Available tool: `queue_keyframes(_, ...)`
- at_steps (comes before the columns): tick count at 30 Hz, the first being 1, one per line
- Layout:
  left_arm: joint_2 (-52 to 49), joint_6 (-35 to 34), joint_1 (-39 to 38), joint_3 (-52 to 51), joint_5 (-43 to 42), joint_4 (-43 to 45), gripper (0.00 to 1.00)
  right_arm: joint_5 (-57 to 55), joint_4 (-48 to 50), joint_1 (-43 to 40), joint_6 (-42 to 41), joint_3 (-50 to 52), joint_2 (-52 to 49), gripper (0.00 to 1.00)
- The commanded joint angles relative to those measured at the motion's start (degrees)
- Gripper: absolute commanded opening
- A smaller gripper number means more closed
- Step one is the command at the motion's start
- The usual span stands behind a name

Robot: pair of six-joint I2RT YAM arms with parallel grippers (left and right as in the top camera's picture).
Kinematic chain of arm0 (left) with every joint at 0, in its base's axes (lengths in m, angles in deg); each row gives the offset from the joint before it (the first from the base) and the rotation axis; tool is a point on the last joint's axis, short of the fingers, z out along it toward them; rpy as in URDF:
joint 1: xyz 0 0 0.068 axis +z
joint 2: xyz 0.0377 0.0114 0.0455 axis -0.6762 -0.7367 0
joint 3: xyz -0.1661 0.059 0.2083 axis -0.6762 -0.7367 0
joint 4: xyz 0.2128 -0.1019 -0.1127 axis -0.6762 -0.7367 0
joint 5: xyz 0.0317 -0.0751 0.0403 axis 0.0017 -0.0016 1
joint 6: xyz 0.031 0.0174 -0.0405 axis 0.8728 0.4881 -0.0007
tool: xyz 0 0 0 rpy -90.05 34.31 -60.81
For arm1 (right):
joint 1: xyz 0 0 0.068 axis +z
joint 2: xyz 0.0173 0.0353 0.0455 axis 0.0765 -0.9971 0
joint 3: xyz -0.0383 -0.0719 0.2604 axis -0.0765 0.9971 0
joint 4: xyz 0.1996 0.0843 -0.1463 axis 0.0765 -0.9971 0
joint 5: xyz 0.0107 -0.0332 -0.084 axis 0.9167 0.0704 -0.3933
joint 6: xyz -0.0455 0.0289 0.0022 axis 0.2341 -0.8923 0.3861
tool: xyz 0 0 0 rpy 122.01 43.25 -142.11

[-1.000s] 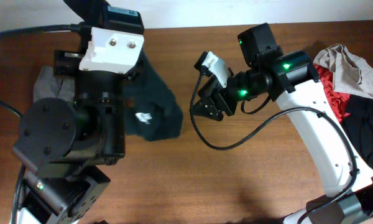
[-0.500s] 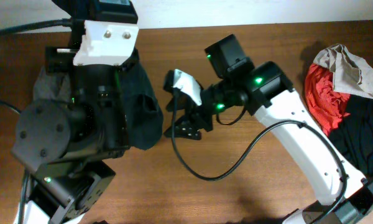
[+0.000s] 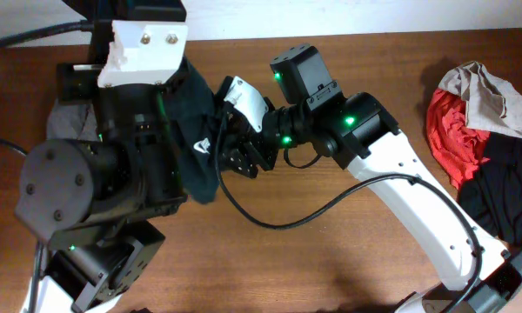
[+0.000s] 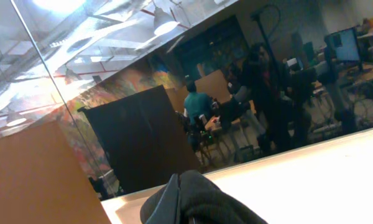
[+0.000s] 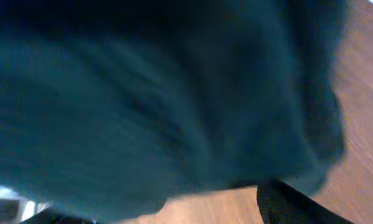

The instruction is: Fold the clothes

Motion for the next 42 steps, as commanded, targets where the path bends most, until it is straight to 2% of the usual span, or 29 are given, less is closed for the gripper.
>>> queue_keyframes(1,0.4,2.6,0.3,2.0,0.9,0.8,0.0,-5.9,0.6,0.5,-2.0,-0.2,-0.4,0.78)
queue_keyframes(8,0.4,3.8,0.3,2.1,0.8,0.8,0.0,-8.4,2.7,0.5,-1.9,-0.2,-0.7,0.78)
queue_keyframes(13,0.4,5.1,0.3,2.1,0.8,1.7,0.0,-3.2,3.0,0.5,0.3,-0.1,-2.1,0.78)
queue_keyframes(20,0.4,5.4,0.3,2.7,0.8,2.9,0.0,8.8,2.6,0.5,8.8,-0.1,-4.9,0.81)
queue_keyframes(26,0.4,7.7,0.3,4.3,0.3,2.9,0.0,7.2,0.7,0.4,9.9,-0.1,-5.0,0.84)
queue_keyframes(29,0.4,7.7,0.3,4.3,-3.1,1.9,0.0,4.1,-1.7,0.4,9.9,-0.1,-5.0,0.84)
queue_keyframes(36,0.5,7.7,0.3,4.3,-15.0,-8.2,0.0,2.2,-3.0,-0.1,10.0,-0.1,-5.0,0.84)
queue_keyframes(42,0.5,7.6,0.3,4.3,-16.5,-11.3,0.0,7.6,-3.4,-0.6,13.8,-0.1,-5.0,0.85)
